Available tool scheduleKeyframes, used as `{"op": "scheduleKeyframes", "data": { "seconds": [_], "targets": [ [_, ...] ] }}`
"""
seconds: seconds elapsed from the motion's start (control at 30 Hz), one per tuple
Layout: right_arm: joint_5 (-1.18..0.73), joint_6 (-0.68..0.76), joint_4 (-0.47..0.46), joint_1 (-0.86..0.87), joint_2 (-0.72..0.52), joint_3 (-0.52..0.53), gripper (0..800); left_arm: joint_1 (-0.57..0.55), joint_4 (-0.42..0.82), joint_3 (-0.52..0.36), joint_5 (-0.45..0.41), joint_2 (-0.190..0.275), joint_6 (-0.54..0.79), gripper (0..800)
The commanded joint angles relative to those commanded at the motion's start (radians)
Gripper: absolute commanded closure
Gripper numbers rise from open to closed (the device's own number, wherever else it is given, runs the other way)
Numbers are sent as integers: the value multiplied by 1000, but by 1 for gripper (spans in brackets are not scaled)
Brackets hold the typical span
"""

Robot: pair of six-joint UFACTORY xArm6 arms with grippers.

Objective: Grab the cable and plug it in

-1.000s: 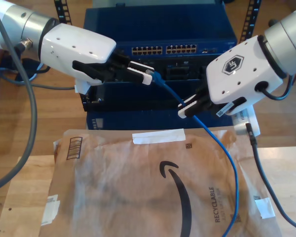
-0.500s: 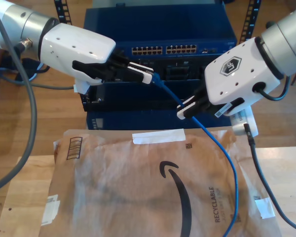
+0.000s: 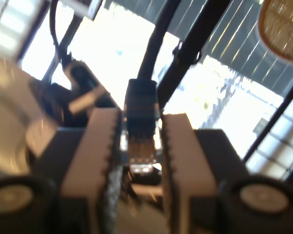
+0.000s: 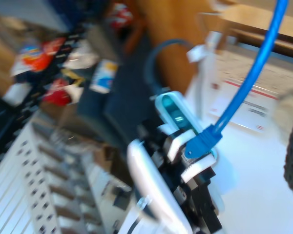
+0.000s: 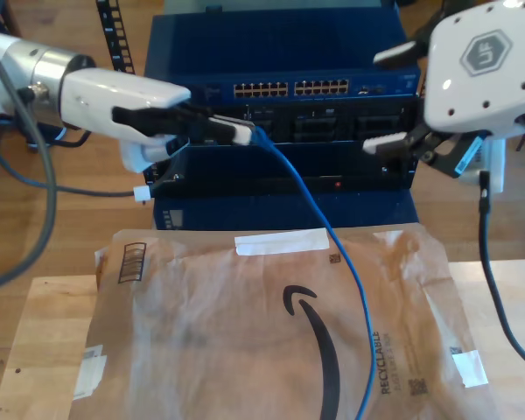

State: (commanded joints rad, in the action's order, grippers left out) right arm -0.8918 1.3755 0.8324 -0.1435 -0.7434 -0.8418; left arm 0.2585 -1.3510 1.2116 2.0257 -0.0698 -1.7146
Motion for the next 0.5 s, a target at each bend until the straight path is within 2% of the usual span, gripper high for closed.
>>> {"op": "scheduleKeyframes", "data": {
  "seconds": [0.2, 0.3, 0.5],
  "targets": [
    [292, -92, -17, -238, -2, 84, 4, 0, -23, 0, 118, -60, -68, 797],
    [411, -106, -46, -348, 6, 107, 4, 3, -32, -2, 170, -61, -83, 795],
    [559, -106, -66, -468, 9, 149, 6, 35, -48, -26, 176, -60, -123, 797]
  ]
}}
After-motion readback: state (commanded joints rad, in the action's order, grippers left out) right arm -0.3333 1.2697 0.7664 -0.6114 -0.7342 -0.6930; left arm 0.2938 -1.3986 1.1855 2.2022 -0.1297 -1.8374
